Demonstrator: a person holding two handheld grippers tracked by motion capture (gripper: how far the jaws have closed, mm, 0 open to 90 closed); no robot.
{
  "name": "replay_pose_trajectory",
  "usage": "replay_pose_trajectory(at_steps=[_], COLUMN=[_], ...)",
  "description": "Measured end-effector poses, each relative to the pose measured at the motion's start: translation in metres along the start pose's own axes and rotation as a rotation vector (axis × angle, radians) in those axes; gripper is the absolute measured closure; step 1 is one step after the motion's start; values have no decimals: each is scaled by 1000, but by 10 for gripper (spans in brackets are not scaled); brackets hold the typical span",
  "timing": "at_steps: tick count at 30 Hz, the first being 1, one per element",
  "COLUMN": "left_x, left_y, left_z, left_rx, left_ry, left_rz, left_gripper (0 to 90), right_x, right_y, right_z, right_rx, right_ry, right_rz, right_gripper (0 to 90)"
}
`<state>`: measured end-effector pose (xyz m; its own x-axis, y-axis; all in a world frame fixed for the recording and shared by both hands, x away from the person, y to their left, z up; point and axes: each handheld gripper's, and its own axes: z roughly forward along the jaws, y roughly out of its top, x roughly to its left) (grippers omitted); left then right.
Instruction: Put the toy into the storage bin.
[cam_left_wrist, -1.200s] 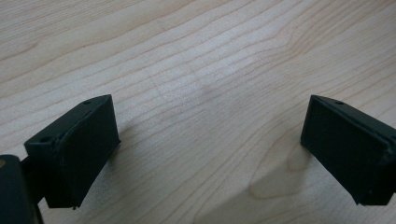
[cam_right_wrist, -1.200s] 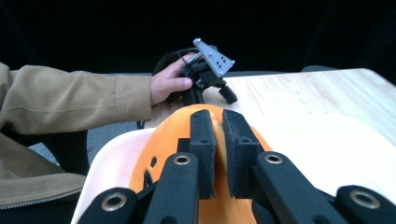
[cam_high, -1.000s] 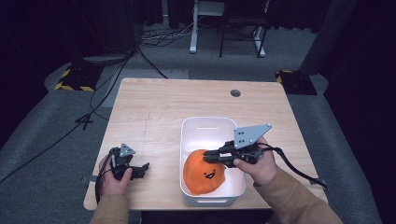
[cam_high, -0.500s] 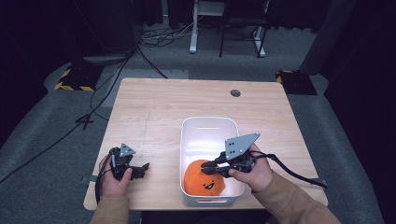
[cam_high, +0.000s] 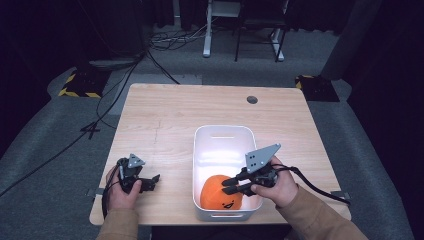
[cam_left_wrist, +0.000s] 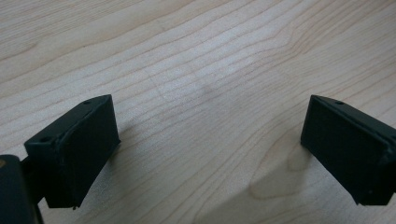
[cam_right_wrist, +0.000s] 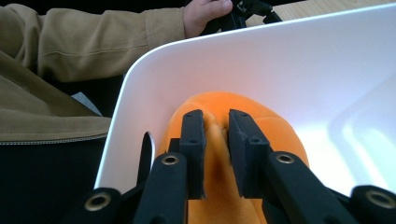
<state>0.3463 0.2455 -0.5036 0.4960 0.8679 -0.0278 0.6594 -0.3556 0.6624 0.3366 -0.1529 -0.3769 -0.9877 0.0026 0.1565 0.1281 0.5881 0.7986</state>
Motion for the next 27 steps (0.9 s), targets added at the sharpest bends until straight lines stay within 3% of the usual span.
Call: replay_pose_trajectory(at_steps=[9,21,27], left_x=[0,0,0], left_y=[0,0,0], left_z=[0,0,0], left_rx=[0,0,-2], left_ry=[0,0,0], left_rz=[0,0,-2], left_gripper=[45,45,45], right_x=[0,-4,-7], right_y=[2,11,15], right_z=[-3,-30,-49], right_rx=[-19,-135,-176], right_ry=[-16,-155,-218], right_rz=[0,6,11], right_gripper=[603,450,429])
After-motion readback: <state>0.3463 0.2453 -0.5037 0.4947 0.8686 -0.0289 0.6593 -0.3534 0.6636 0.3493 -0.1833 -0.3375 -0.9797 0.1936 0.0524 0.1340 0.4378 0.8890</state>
